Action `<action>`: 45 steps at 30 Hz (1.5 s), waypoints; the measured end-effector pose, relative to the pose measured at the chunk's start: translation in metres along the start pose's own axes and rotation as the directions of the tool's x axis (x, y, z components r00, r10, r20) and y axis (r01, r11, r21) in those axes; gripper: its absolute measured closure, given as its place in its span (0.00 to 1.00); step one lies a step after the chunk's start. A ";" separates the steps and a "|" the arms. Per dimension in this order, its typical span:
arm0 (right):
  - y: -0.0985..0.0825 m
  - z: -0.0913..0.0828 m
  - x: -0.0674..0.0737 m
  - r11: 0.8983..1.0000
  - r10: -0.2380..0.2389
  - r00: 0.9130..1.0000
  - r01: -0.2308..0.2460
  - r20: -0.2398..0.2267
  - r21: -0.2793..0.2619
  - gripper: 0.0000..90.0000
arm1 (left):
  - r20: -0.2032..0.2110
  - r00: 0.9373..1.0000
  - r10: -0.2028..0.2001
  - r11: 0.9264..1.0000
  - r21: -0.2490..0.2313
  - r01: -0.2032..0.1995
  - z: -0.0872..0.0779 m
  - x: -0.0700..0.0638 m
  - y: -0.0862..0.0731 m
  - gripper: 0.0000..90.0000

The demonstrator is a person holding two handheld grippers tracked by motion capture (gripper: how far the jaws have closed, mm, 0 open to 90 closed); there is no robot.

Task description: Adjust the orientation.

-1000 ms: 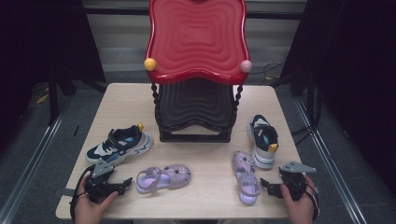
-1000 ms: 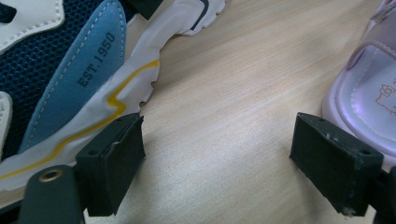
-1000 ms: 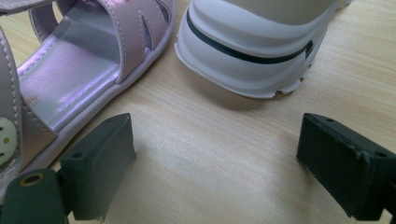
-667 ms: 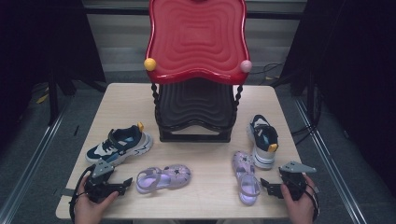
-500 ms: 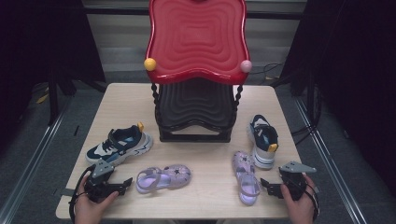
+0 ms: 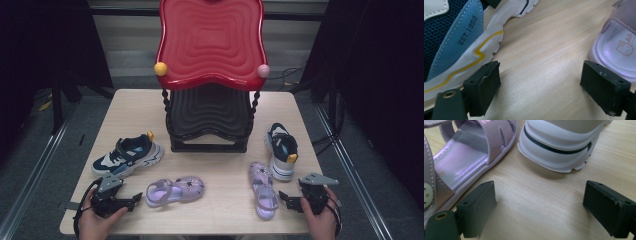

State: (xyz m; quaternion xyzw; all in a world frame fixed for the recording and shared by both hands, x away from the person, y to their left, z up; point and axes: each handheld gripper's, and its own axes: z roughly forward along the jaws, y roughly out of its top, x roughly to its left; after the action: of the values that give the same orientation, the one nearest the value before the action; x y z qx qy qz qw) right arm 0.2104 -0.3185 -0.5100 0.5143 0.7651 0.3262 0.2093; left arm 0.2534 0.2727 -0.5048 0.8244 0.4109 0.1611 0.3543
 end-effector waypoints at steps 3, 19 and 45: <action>0.000 0.000 0.000 1.000 0.000 1.000 0.000 0.000 0.000 0.12 | 0.025 1.000 0.008 1.000 0.011 -0.008 -0.004 0.001 0.002 0.20; 0.000 0.000 0.000 1.000 -0.001 1.000 0.001 0.001 -0.001 0.12 | 0.128 0.987 0.093 0.995 0.025 -0.097 -0.047 0.005 0.047 0.24; 0.000 0.000 0.000 1.000 0.000 1.000 0.000 0.001 0.000 0.12 | 0.256 0.950 0.180 0.975 0.083 -0.207 -0.015 -0.025 0.094 0.34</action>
State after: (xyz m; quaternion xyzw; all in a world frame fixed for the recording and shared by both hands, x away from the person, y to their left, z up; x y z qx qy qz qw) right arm 0.2107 -0.3184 -0.5101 0.5144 0.7649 0.3260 0.2098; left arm 0.2827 0.2207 -0.4261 0.8924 0.2891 0.0688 0.3396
